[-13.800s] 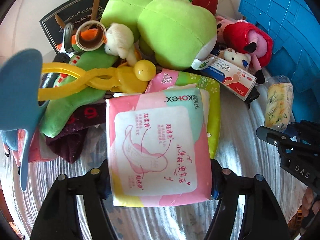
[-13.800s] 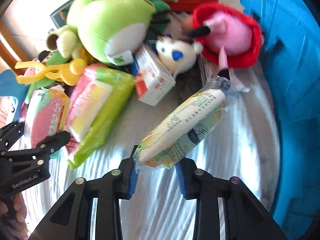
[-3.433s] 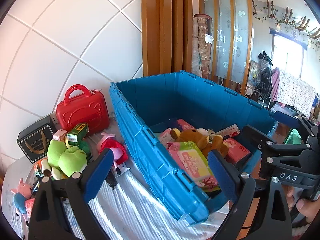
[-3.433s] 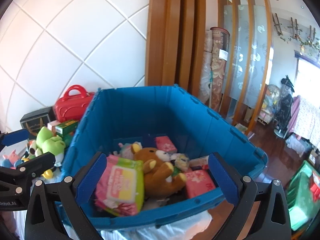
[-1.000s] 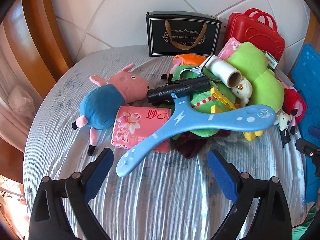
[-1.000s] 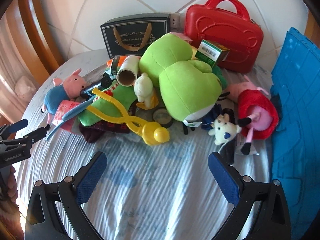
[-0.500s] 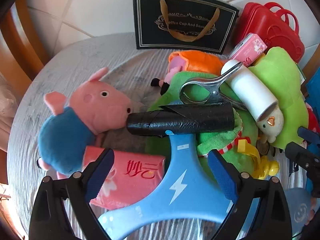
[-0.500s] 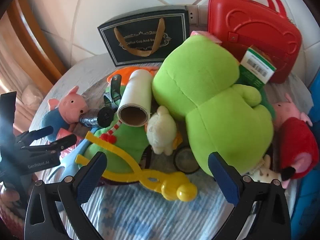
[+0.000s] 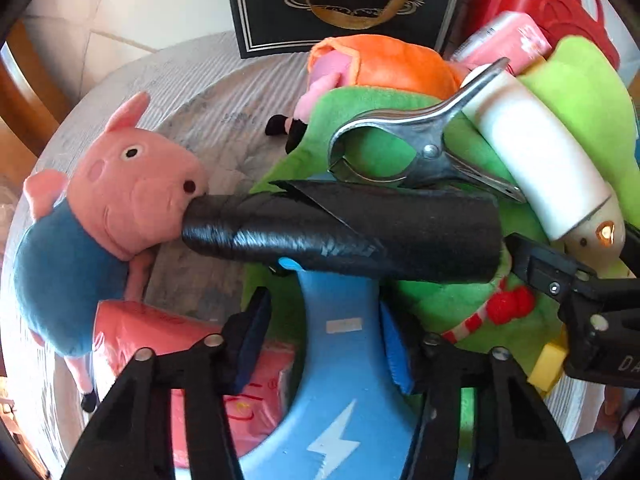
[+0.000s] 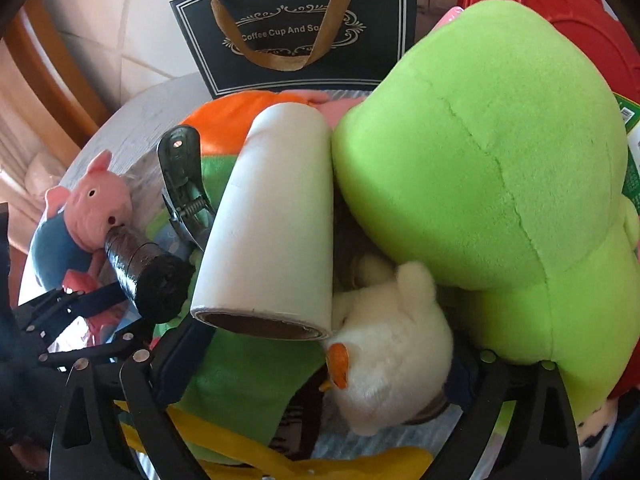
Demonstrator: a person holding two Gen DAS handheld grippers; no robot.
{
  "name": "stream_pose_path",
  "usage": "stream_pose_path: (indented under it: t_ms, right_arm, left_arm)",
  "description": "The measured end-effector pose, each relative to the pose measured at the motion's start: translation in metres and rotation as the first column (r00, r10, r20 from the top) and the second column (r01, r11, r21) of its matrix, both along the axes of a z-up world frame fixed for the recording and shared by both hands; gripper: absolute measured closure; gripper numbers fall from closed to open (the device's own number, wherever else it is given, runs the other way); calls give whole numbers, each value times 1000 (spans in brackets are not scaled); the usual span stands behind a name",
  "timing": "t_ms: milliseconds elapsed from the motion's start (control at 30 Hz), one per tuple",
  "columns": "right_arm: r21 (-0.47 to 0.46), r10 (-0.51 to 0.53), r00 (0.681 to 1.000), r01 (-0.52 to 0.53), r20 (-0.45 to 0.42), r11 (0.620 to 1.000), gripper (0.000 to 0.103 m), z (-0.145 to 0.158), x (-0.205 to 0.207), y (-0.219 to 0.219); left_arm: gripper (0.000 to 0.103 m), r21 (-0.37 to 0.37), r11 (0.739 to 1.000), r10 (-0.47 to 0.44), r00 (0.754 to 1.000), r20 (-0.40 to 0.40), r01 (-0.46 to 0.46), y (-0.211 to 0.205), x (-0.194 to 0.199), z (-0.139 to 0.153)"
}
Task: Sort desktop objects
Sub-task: 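Reach the left tool to the blue boomerang while the right tool reaches the yellow duck clip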
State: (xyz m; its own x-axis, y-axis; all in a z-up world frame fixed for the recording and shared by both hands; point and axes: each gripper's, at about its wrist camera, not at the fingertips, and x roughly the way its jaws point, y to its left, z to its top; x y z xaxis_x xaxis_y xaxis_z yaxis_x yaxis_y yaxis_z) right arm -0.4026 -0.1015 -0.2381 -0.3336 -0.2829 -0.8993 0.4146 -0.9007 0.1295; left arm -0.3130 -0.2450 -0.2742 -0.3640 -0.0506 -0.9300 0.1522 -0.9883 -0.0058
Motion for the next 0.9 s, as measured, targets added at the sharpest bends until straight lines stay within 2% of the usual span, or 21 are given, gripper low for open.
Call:
stream_pose_path:
  t_ms: [133, 200, 533, 600, 800, 900]
  right_arm:
    - [-34, -4, 996, 7, 92, 999, 11, -15, 19, 14]
    - [-55, -25, 992, 32, 127, 998, 11, -21, 31, 26]
    - [-3, -39, 988, 40, 148, 999, 11, -6, 102, 56]
    - [14, -44, 990, 42, 131, 999, 12, 1, 115, 65]
    - [35, -68, 996, 66, 61, 997, 12, 25, 149, 99]
    - [30, -75, 995, 74, 62, 997, 11, 29, 163, 115]
  left_arm:
    - [59, -19, 1000, -9, 1000, -4, 8, 9, 27, 5]
    - [60, -19, 1000, -16, 1000, 16, 16, 12, 41, 5]
    - [60, -40, 999, -28, 999, 23, 29, 26, 109, 22]
    - [60, -47, 999, -22, 999, 24, 24, 23, 120, 25]
    - [60, -5, 1000, 12, 1000, -1, -12, 22, 147, 36]
    - [58, 17, 1000, 13, 1000, 20, -14, 28, 150, 26]
